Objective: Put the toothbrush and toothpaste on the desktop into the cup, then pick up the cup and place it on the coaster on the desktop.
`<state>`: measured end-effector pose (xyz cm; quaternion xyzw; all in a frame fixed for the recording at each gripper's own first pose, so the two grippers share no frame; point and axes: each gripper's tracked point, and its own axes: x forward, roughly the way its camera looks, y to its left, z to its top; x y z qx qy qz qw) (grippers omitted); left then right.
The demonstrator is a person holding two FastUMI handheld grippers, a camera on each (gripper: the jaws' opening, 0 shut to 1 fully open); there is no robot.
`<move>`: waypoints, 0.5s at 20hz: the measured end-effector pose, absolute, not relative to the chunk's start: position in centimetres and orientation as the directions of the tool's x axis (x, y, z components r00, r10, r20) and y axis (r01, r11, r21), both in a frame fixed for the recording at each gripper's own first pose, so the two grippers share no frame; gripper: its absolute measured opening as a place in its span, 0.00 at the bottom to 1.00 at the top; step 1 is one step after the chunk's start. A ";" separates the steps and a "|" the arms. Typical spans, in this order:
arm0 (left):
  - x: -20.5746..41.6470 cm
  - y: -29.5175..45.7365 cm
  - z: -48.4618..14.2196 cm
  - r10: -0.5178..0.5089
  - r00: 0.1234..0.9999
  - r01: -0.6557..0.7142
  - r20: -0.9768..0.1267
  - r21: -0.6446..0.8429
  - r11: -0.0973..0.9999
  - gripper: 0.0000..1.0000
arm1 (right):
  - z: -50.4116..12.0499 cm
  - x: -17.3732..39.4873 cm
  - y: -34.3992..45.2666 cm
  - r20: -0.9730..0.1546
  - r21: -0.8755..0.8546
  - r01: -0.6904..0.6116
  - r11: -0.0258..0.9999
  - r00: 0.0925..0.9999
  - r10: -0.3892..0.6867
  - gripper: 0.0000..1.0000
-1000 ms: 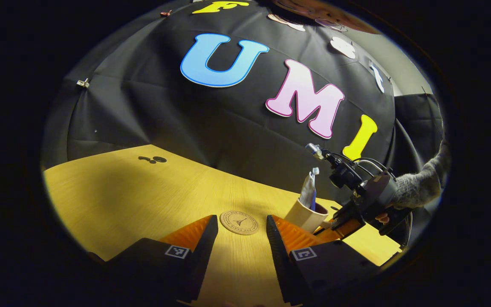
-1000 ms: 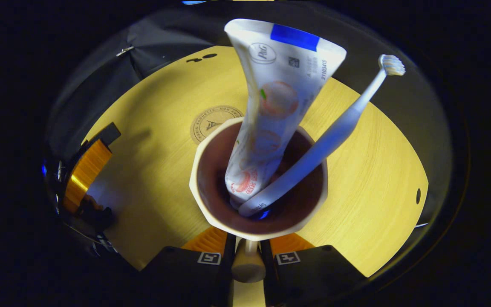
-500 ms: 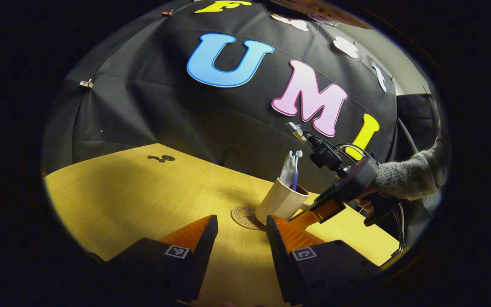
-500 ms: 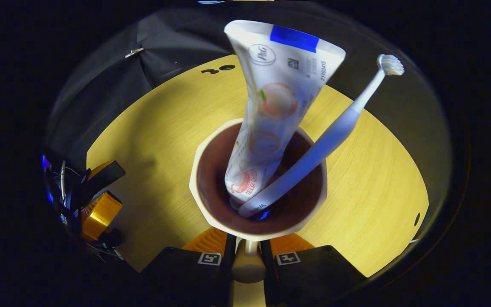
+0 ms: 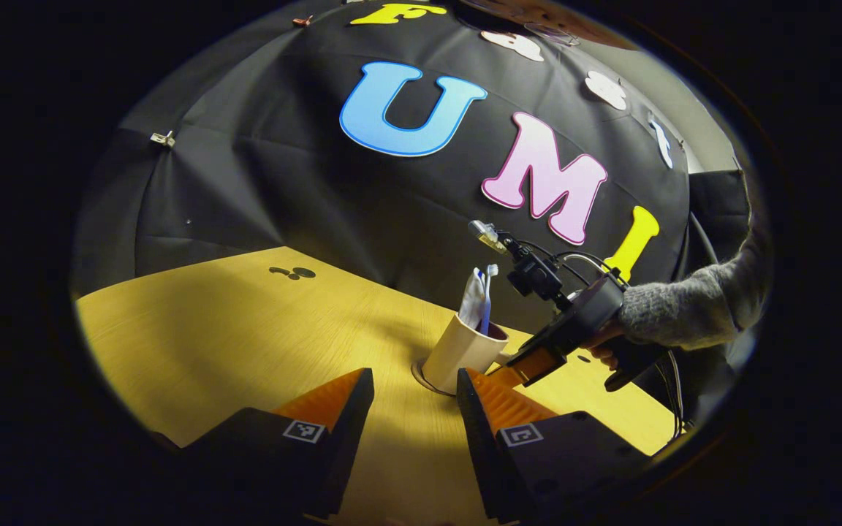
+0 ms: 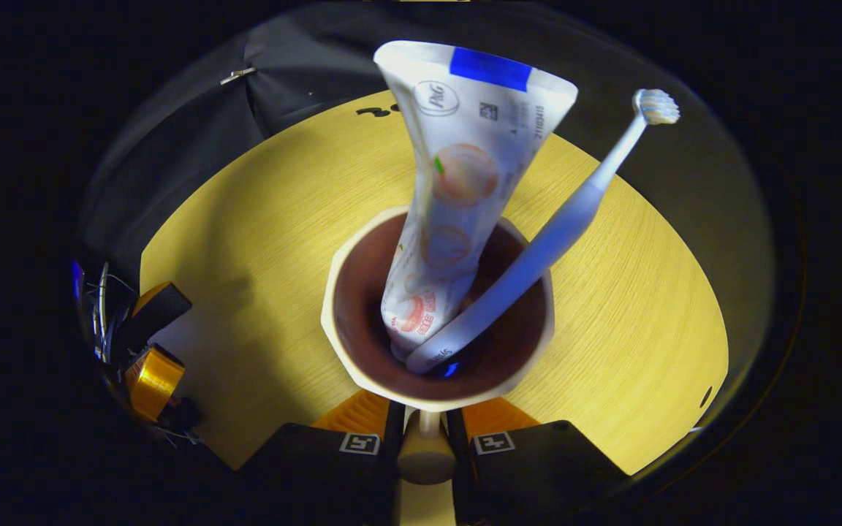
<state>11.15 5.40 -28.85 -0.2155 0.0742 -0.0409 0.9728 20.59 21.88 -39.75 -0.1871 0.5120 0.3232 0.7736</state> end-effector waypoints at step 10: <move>11.2 5.1 -28.8 -0.115 0.985 0.049 -0.126 -0.435 0.899 0.72 | -39.9 21.2 21.9 -0.911 0.036 -0.675 0.737 0.281 0.302 0.34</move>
